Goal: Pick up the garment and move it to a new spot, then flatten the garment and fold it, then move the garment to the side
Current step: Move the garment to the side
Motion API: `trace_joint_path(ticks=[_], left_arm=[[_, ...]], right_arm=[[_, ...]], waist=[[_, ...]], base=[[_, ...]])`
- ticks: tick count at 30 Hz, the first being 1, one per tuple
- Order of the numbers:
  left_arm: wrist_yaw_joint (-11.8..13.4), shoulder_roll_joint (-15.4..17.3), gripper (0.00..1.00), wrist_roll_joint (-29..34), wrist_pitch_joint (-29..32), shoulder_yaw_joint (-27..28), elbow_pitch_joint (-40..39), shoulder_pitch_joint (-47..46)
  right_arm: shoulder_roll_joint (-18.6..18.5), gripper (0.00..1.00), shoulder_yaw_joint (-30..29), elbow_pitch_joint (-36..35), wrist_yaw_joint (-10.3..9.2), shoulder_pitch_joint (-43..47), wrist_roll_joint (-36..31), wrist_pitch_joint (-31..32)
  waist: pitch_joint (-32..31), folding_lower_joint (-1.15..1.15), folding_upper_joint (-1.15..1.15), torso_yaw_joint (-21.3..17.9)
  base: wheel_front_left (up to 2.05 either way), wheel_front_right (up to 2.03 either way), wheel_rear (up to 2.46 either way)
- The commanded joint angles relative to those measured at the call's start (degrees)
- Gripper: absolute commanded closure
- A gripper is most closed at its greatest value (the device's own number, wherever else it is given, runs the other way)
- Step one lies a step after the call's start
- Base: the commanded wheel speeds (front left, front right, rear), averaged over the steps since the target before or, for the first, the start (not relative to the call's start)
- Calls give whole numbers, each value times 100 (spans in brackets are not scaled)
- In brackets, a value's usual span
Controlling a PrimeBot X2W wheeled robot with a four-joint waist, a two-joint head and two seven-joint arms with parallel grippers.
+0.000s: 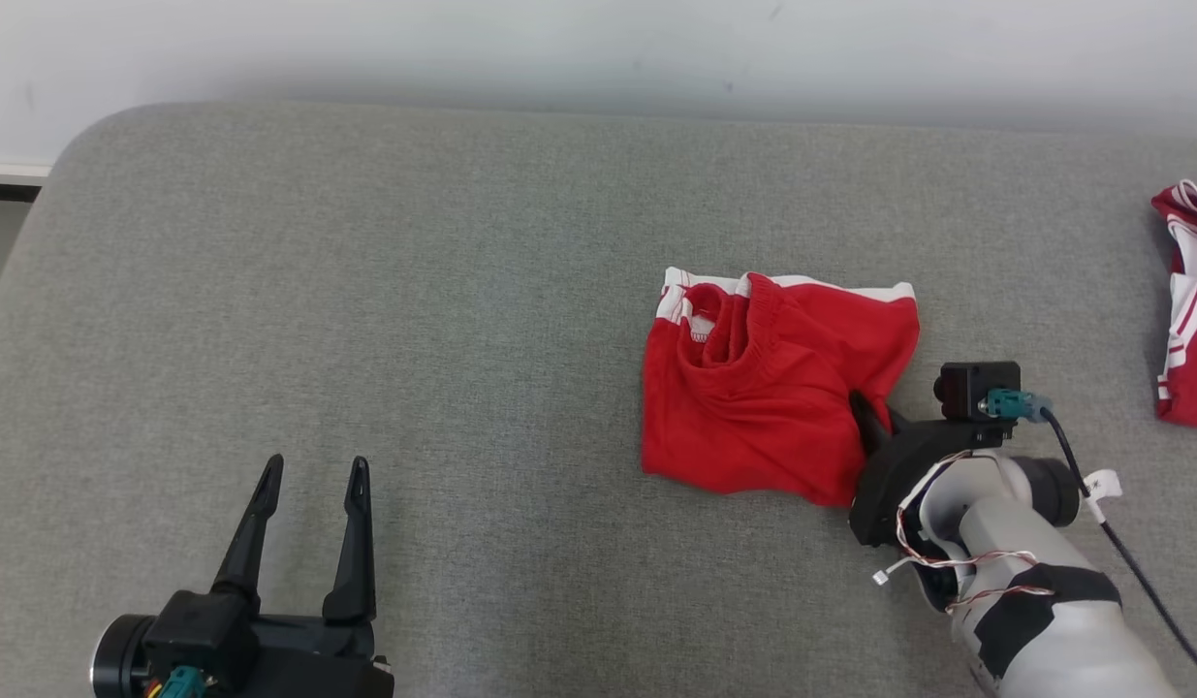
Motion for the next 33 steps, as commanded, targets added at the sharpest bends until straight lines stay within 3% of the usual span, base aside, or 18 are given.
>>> trace_joint_path(ticks=[1, 10, 16, 25, 33], left_arm=[[8, -10, 0, 14, -16, -3, -30, -60], [8, -16, 0, 1, -16, -31, -130, -269], [8, 27, 0, 85, -16, -26, -327, -483], [11, 229, 0, 260, -15, 344, -686, -640], [24, 487, 0, 427, -16, 589, -1046, -522]], right_arm=[[-163, 100, 124, 39, -20, -15, -11, 10], [-857, 100, 1016, -518, -20, -498, 133, 246], [-1645, 100, 1637, -1187, -19, -1012, 401, 453], [-2617, 100, 2213, -1875, -19, -1791, 861, 694], [-3083, 100, 2509, -1910, -19, -2351, 1021, 736]], waist=[[60, 0, 0, -53], [460, 0, 0, -379], [954, 0, 0, -722], [1588, 0, 0, -1476], [1988, 0, 0, -2112]], base=[[0, 0, 0], [0, 0, 0], [0, 0, 0], [0, 0, 0], [0, 0, 0]])
